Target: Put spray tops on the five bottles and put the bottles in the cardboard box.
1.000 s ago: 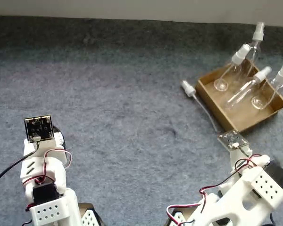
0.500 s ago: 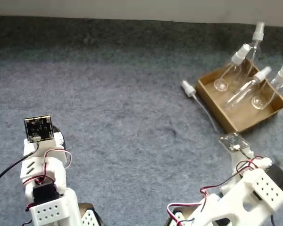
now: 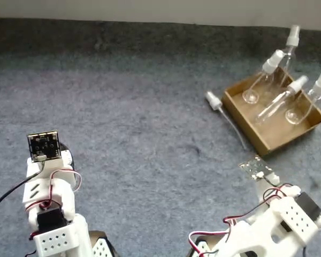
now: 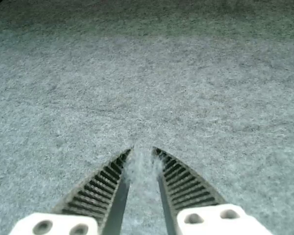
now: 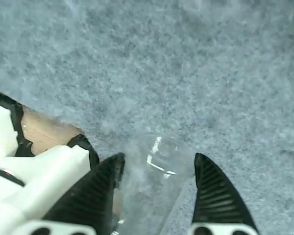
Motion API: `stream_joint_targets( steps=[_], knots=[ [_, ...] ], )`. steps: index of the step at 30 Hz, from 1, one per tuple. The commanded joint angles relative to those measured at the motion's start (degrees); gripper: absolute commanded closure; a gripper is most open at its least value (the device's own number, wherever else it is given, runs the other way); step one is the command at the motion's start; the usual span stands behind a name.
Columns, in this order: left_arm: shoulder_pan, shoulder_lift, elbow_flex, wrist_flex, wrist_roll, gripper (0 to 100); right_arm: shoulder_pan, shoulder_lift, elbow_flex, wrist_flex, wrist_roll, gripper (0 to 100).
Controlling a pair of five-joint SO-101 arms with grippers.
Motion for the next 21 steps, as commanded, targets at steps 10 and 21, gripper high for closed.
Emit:
stream_joint_targets(
  steps=[10,21],
  knots=[
    [1.1,-0.6,1.0,-1.0,-0.5,98,-6.2,0.8,0.3,1.3,-4.7,91.0],
    [1.1,-0.6,1.0,-1.0,-0.5,98,-18.0,0.8,-10.2,1.2,-21.0,91.0]
  ],
)
